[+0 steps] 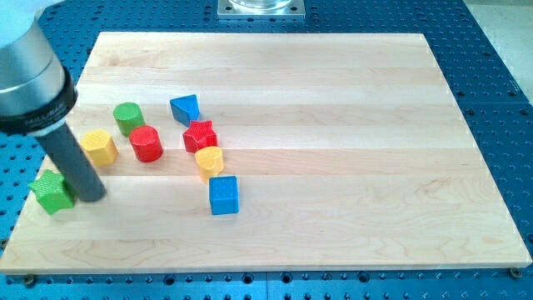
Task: Move the red circle to the center of the board
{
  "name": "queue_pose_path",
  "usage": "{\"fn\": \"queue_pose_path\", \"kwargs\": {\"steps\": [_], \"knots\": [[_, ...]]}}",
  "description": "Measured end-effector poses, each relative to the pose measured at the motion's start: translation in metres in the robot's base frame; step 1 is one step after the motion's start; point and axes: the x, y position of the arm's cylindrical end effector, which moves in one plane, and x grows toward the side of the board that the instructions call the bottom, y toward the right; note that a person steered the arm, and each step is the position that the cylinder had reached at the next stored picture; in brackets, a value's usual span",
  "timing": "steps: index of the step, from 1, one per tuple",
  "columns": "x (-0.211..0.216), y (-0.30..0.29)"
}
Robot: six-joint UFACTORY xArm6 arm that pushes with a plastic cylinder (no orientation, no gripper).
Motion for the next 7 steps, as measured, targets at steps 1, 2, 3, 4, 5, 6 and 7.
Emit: {"fn": "queue_pose_path", "kwargs": {"steps": [1,2,3,4,5,6,7], "knots": [[-0.046,0.002],[-0.051,0.013],[-0.052,0.017],[-0.06,0.067],[-0.06,0.138],[-0.06,0.224],[-0.056,0.286]]}}
